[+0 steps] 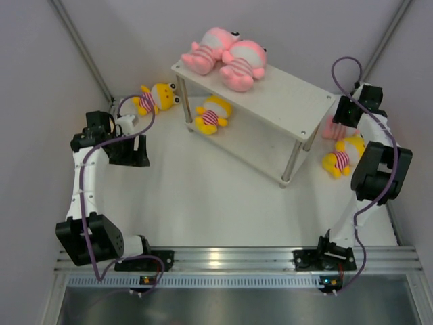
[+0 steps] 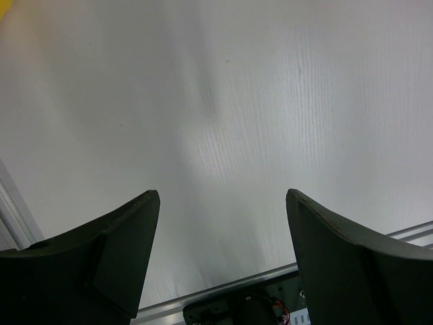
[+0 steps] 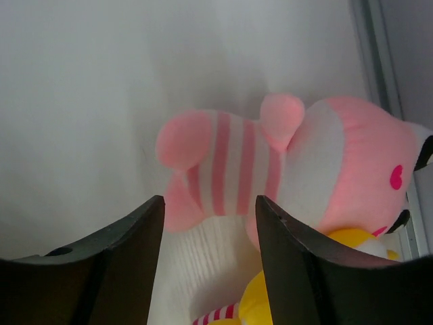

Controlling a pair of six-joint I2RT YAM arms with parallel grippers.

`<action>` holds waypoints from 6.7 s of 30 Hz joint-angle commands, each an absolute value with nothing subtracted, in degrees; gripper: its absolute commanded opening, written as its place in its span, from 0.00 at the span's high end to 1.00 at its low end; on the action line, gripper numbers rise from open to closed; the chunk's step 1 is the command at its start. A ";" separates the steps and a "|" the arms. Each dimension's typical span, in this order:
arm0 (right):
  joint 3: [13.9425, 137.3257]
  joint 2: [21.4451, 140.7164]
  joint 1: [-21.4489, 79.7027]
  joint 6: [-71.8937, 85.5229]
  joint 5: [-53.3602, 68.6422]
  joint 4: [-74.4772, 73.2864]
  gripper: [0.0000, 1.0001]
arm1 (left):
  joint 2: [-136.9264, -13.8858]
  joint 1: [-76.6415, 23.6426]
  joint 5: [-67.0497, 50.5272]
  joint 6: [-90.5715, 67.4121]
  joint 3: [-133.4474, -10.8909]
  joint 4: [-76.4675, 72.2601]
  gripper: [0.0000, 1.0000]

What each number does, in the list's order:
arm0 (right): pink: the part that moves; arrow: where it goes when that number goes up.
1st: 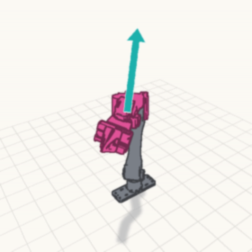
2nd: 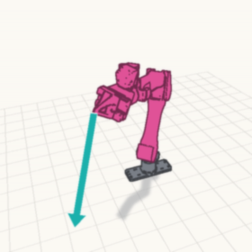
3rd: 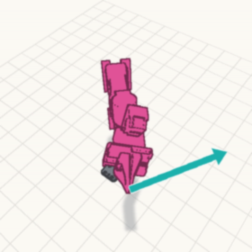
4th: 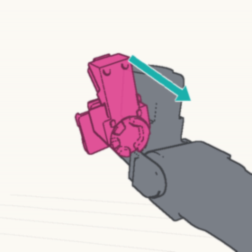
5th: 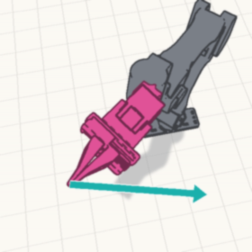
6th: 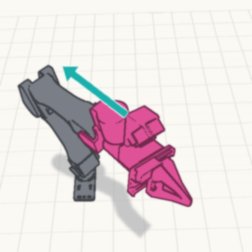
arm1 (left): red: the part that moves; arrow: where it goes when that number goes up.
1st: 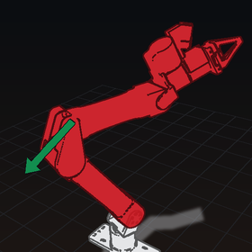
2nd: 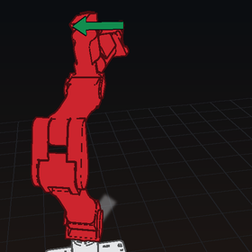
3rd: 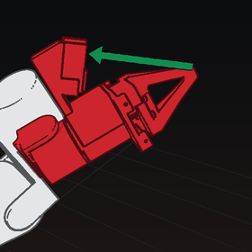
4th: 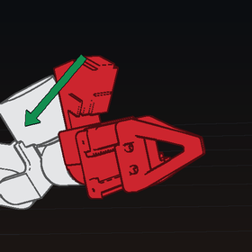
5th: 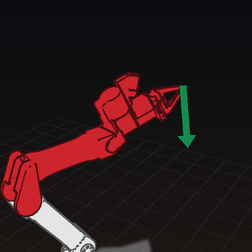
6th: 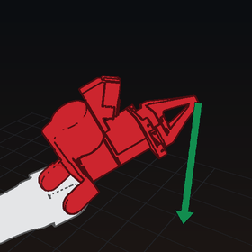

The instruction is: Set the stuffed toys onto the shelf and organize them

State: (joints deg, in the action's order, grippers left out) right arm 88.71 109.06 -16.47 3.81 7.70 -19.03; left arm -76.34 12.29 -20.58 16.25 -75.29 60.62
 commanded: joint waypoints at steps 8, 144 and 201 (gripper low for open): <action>85.52 110.82 -9.94 -7.82 2.84 -17.93 0.35 | -76.55 12.57 -22.67 16.17 -76.11 60.56 0.19; 127.10 102.13 38.15 -20.75 3.43 -25.67 0.49 | -76.99 12.66 -6.24 21.27 -60.91 47.64 0.19; 56.44 57.12 -30.58 25.83 9.92 -15.93 0.13 | -80.07 12.57 -8.61 22.41 -63.55 47.72 0.19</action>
State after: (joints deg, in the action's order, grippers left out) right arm 60.75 59.02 -27.97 15.22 -4.32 -22.35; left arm -80.51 12.29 -8.12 21.30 -61.82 49.04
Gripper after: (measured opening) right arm 0.878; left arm 0.812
